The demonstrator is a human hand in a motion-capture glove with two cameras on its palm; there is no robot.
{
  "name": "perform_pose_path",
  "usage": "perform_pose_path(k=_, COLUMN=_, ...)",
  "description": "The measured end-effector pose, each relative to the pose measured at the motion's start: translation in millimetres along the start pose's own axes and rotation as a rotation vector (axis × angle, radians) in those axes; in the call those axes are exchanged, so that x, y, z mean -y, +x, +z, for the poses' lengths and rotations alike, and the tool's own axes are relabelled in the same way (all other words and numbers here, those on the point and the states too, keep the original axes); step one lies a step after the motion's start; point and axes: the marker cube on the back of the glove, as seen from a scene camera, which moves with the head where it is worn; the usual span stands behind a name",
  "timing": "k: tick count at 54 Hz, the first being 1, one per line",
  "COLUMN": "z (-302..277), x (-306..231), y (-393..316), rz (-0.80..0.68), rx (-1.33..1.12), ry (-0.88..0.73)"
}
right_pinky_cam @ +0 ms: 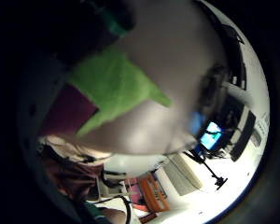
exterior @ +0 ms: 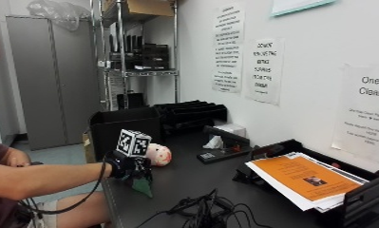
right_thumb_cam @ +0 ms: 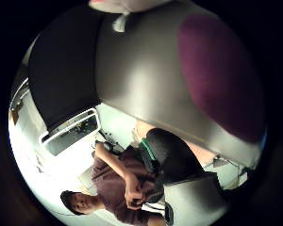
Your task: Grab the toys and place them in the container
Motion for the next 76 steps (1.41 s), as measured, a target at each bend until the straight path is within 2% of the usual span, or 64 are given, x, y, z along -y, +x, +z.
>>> perform_pose_path(k=8, z=0, x=18, y=0, rz=-0.003, rx=-0.019, ry=0.168)
perform_pose_path(k=22, z=-32, x=33, y=1, rz=0.034, rx=0.219, ry=0.169)
perform_pose_path(k=27, z=-86, x=32, y=-10, rz=0.04, rx=0.237, ry=0.227)
perform_pose_path(k=40, z=-298, x=-10, y=-71, rz=-0.023, rx=0.055, ry=0.456)
perform_pose_path(k=47, z=-357, x=-19, y=-126, rz=-0.066, rx=-0.018, ry=0.507)
perform_pose_path(k=55, z=-373, x=-14, y=-197, rz=-0.159, rx=-0.062, ry=0.515)
perform_pose_path(k=62, z=-365, x=9, y=-284, rz=-0.262, rx=-0.091, ry=0.484)
perform_pose_path(k=68, z=-353, x=25, y=-330, rz=-0.327, rx=-0.082, ry=0.467)
perform_pose_path(k=73, z=-342, x=22, y=-354, rz=-0.514, rx=0.035, ry=0.532)
perform_pose_path(k=76, z=-336, x=21, y=-359, rz=-0.553, rx=0.025, ry=0.52)
